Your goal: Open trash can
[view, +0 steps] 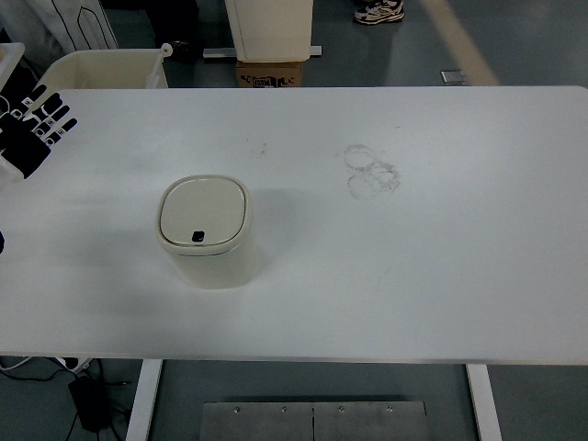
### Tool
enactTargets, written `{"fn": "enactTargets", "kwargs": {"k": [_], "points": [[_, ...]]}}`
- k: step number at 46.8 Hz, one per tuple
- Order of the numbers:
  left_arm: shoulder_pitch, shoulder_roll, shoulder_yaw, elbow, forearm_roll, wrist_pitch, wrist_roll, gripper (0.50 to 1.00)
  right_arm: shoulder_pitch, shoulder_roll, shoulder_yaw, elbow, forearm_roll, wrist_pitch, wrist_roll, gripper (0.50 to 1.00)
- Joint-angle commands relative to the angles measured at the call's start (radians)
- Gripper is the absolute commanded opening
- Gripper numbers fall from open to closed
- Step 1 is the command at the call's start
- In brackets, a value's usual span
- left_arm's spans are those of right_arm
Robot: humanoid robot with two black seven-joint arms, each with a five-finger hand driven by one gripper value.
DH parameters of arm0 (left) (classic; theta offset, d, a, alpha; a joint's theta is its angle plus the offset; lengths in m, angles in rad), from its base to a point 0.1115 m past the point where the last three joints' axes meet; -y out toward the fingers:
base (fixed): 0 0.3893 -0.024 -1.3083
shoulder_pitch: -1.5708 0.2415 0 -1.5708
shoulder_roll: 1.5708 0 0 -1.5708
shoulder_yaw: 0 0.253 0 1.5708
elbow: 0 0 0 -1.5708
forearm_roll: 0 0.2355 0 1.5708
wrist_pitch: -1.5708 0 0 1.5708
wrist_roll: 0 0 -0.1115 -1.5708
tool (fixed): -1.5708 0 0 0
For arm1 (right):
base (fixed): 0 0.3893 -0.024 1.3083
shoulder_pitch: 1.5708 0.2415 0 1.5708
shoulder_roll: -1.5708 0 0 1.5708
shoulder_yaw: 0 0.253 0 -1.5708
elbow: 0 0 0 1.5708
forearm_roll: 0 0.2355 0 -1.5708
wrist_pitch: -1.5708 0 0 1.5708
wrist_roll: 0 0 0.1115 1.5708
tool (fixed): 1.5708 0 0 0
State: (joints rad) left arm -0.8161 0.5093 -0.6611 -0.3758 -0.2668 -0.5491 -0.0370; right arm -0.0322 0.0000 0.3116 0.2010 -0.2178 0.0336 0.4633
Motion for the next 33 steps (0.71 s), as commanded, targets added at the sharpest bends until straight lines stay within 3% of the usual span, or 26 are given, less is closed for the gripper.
{"fn": "enactTargets", "kwargs": {"k": [1, 33], "points": [[0.000, 0.000, 0.000, 0.000, 0.000, 0.000, 0.000, 1.000, 0.000, 0.000, 0.001, 0.000, 0.000, 0.000, 0.000, 0.991], [0.002, -0.035, 0.000, 0.000, -0.003, 0.032, 0.000, 1.000, 0.000, 0.000, 0.001, 0.000, 0.000, 0.000, 0.000, 0.991]]}}
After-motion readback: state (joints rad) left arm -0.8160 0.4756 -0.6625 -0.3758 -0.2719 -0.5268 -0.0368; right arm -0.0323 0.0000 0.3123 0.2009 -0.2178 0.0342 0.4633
